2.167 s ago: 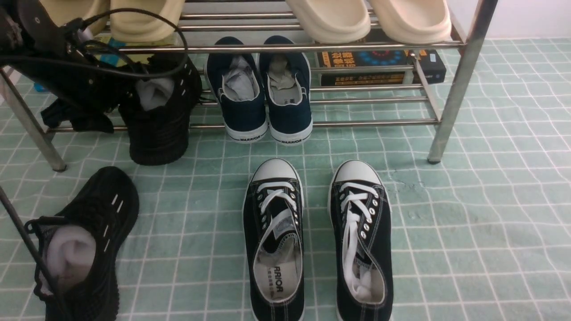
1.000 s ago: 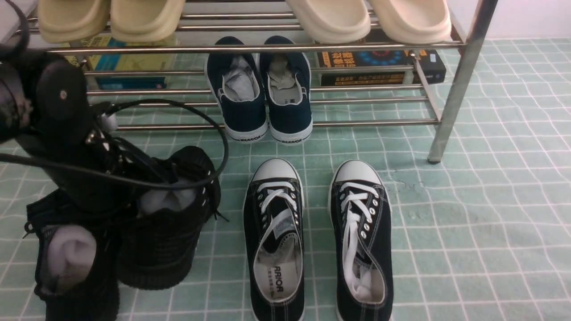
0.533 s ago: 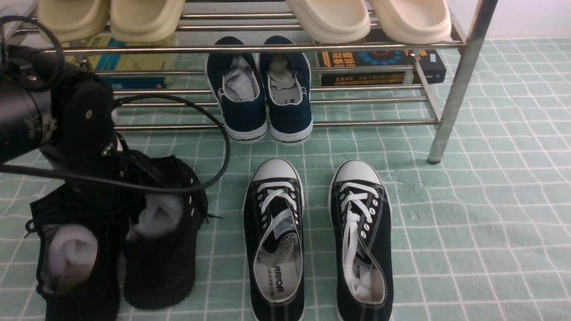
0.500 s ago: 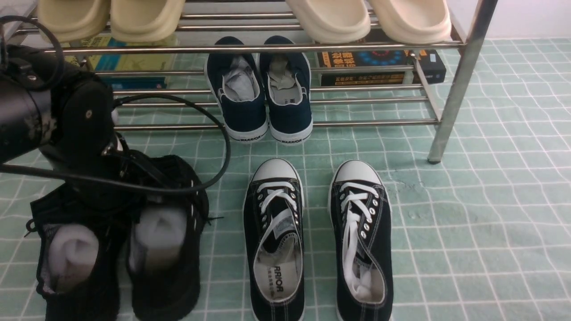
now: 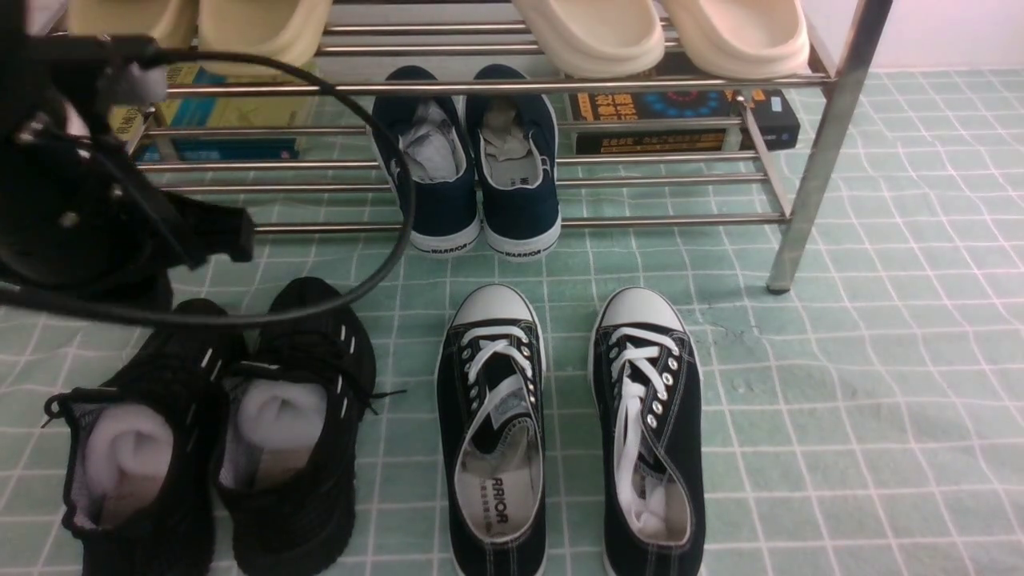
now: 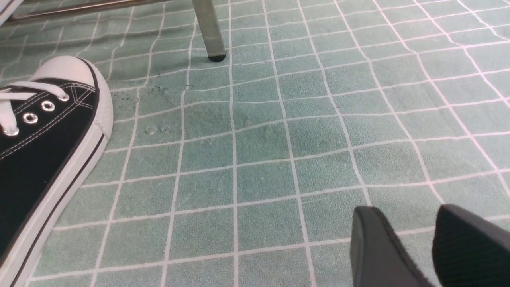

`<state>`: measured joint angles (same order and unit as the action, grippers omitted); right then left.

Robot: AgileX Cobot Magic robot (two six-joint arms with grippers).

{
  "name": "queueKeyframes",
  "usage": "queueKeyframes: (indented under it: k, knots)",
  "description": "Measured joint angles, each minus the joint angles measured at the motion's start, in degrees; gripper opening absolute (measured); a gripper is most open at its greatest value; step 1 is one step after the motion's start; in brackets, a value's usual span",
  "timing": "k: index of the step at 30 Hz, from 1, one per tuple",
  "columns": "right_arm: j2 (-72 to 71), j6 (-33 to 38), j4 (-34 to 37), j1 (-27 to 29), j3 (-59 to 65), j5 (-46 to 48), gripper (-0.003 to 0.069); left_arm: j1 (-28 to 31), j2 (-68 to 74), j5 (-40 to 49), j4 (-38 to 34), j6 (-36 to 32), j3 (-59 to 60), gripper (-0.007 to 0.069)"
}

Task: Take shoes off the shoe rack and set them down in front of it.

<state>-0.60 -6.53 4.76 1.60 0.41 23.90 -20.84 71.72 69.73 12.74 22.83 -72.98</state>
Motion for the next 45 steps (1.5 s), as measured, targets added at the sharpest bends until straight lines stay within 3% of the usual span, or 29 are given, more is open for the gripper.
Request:
queueKeyframes:
  k: [2, 6, 10, 16, 35, 45]
  knots:
    - [0.0, 0.0, 0.0, 0.0, 0.0, 0.0, 0.0237, 0.0, -5.9, 1.0, -2.4, -5.1, 0.8, 0.0011]
    - [0.0, 0.0, 0.0, 0.0, 0.0, 0.0, 0.0237, 0.0, -16.3, 0.6, -8.1, -11.2, 4.9, 0.0001]
    - [0.0, 0.0, 0.0, 0.0, 0.0, 0.0, 0.0237, 0.0, -27.0, -7.2, -12.7, -13.1, 12.6, 0.0001]
    - [0.0, 0.0, 0.0, 0.0, 0.0, 0.0, 0.0237, 0.0, -37.9, -15.9, -12.7, -13.5, 21.0, 0.0001]
    - [0.0, 0.0, 0.0, 0.0, 0.0, 0.0, 0.0237, 0.0, -40.3, -9.8, -4.7, -13.5, 23.6, 0.0015]
    - [0.0, 0.0, 0.0, 0.0, 0.0, 0.0, 0.0237, 0.0, -38.1, -17.5, -4.5, -10.3, 24.6, 0.0019]
